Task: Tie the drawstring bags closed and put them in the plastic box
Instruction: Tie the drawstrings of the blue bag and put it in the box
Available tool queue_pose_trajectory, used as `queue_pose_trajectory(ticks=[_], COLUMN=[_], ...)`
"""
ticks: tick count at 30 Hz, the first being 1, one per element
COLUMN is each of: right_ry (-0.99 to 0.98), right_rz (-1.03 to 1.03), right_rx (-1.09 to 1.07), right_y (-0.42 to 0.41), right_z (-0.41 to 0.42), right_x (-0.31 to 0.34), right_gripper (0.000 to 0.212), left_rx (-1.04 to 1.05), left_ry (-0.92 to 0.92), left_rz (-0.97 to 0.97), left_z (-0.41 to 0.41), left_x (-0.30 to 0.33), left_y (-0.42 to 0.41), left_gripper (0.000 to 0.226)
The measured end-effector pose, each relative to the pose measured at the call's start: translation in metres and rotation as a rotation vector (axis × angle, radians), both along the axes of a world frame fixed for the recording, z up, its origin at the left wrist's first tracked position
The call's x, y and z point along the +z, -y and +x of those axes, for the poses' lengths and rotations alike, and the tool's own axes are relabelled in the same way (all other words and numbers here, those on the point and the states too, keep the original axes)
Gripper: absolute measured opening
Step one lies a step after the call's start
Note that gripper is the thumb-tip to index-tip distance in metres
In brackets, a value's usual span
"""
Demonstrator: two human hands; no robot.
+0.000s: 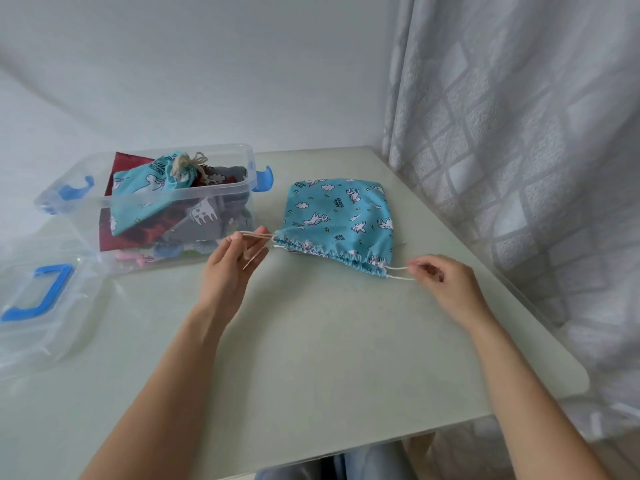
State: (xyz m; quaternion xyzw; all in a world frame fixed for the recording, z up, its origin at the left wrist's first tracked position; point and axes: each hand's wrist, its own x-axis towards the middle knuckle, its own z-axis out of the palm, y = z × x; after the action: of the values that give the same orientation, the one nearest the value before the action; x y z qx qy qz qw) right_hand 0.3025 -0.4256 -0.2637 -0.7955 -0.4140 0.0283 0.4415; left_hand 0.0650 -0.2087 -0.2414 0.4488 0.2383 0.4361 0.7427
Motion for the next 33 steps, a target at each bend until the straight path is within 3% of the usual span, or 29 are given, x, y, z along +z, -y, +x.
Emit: queue_pose_trajectory(ticks=[2, 5, 10, 14, 15, 17, 21, 26, 30, 33], right_ry=[0.216, 0.295, 0.321, 0.461, 0.402, 0.096, -0.558, -0.961, -1.160, -1.284], right_rz=[-0.092, -0.139, -0.167, -0.172, -0.117, 0.053, 0.399, 0.684, 0.780, 0.894], right_rx=[-0.008, 0.029, 0.013, -0.098, -0.128, -0.137, 0.083, 0.254, 0.138, 0.036], right_y=[-0.004, -0.013, -0.017, -0.016, -0.016, -0.016, -0.024, -0.040, -0.058, -0.060], right_z=[0.000, -0.008, -0.009, 0.003, 0.004, 0.005, -0.011, -0.019, -0.016, -0.007], right_x=[-0.004, -0.005, -0.005, -0.006, -0.005, 0.000, 0.013, 0.030, 0.028, 0.020], right_gripper=[0.020, 0.026, 0.008, 0.011, 0.012, 0.012, 0.021, 0.029, 0.030, 0.031], left_rx=[0.003, 0.020, 0.015, 0.026, 0.053, 0.143, 0.103, 0.062, 0.173, 0.270], left_ry=[-0.020, -0.085, -0.093, -0.061, -0.064, -0.192, -0.688, -0.901, -0.921, -0.852], left_rz=[0.007, 0.042, 0.050, -0.006, -0.027, 0.096, 0.723, 1.073, 1.091, 0.876], left_z=[0.001, 0.003, 0.003, 0.002, 0.002, 0.000, 0.004, 0.010, 0.008, 0.001], left_x=[-0.001, -0.003, -0.005, -0.003, -0.003, -0.005, -0.011, -0.017, -0.016, -0.011], left_y=[0.004, 0.005, 0.002, -0.001, -0.003, -0.004, 0.003, 0.005, -0.002, -0.009], left_gripper=[0.025, 0.021, 0.022, 0.028, 0.026, 0.022, 0.012, 0.009, 0.010, 0.013])
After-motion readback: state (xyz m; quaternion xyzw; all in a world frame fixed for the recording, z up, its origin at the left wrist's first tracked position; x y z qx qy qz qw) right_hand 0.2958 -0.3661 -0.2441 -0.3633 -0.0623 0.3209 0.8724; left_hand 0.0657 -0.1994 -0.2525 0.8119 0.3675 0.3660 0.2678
